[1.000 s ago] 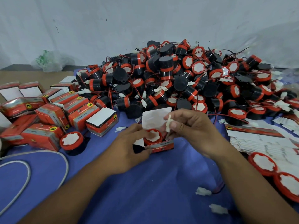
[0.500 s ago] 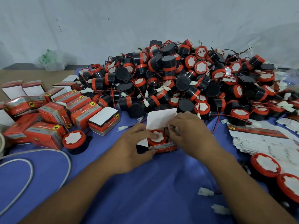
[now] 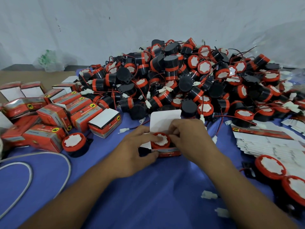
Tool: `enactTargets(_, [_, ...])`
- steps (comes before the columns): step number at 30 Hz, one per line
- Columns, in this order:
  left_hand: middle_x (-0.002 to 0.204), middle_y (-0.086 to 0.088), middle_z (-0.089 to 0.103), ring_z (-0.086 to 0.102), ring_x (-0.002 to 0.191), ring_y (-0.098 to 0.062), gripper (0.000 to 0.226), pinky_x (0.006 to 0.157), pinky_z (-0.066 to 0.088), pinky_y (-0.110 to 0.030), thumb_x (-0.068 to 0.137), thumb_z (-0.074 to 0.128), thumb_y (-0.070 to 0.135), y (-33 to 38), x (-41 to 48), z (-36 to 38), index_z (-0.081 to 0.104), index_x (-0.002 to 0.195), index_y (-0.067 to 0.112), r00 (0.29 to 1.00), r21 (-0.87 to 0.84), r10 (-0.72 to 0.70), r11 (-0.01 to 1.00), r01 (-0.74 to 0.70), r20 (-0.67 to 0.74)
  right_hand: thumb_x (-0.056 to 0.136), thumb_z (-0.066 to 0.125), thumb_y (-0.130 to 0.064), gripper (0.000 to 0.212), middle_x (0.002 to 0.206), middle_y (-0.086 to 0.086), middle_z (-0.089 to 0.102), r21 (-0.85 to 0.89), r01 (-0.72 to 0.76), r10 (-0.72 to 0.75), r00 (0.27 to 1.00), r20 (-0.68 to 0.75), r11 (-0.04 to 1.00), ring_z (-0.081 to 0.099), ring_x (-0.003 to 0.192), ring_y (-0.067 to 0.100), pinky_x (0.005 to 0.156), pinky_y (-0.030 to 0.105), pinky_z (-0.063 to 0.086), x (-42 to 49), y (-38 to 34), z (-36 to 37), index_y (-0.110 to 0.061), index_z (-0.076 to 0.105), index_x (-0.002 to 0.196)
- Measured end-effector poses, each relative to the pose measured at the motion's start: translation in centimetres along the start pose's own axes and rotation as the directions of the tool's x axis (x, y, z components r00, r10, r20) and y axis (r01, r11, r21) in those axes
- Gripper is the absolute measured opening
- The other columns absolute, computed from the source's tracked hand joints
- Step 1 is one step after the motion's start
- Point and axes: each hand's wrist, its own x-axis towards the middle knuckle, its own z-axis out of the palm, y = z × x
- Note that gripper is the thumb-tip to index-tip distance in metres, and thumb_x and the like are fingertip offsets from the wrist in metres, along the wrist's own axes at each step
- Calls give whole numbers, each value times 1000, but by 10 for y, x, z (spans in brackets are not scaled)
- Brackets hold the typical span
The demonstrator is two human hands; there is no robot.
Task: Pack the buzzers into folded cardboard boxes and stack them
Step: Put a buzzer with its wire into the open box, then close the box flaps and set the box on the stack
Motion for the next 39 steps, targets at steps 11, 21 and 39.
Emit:
enactTargets(11, [117,8,43,52,99,-7,54,76,47,-17,66,81,48,13,5,6,46,106,44,957,13,-149,988,157,-247,74,82,-34,53,80,-10,51,345,-290,347,931,-116,893,51,69,7,52,30,38,2,20,17,-21,39,100])
enactTargets(21, [109,20,59,61,101,-2,67,87,52,-22,58,86,54,13,4,6,47,111,42,878,-155,-258,965,212,-404,84,73,-15,26,68,-6,54,392,55,-11,994,-111,918,46,61,7,55,19,38,3,25,22,-25,51,72])
enactTargets(39, [128,16,48,57,104,-5,21,85,50,-21,88,73,10,0,8,-3,67,101,25,948,-31,-163,987,160,-272,95,67,-17,18,130,-16,51,657,23,-89,994,67,753,54,116,-4,90,15,49,0,24,24,-16,74,112])
